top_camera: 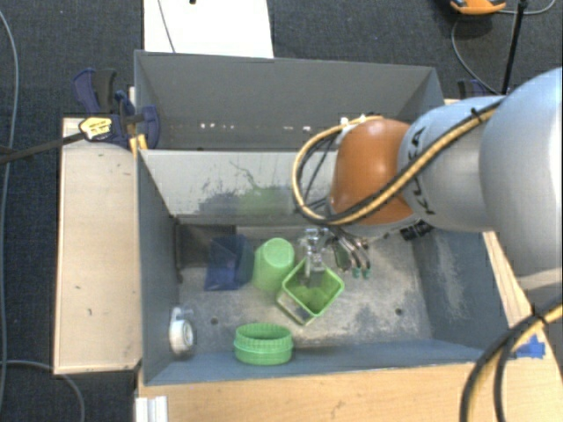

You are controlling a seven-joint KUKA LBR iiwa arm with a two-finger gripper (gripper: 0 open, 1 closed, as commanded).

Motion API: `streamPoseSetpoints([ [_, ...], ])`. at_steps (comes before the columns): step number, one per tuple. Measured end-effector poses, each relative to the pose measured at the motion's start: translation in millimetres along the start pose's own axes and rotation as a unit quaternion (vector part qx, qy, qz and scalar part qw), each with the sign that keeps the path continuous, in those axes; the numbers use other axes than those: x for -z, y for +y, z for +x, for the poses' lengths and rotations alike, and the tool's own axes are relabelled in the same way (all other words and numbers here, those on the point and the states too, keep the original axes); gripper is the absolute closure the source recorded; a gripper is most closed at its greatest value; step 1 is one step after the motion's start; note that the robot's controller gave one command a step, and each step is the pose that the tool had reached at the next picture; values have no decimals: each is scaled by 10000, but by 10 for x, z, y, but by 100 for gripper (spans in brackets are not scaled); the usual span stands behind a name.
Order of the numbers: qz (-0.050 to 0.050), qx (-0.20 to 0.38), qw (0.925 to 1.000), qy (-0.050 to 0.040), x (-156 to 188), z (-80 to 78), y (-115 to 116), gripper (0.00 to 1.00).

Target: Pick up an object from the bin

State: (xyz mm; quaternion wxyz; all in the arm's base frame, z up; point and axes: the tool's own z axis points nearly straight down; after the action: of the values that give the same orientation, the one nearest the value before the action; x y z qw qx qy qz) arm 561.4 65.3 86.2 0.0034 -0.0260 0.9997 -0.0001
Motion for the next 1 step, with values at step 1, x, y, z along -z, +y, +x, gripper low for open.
streamPoseSetpoints([
  [1,-1,180,9998,-12,985,28,76,100],
])
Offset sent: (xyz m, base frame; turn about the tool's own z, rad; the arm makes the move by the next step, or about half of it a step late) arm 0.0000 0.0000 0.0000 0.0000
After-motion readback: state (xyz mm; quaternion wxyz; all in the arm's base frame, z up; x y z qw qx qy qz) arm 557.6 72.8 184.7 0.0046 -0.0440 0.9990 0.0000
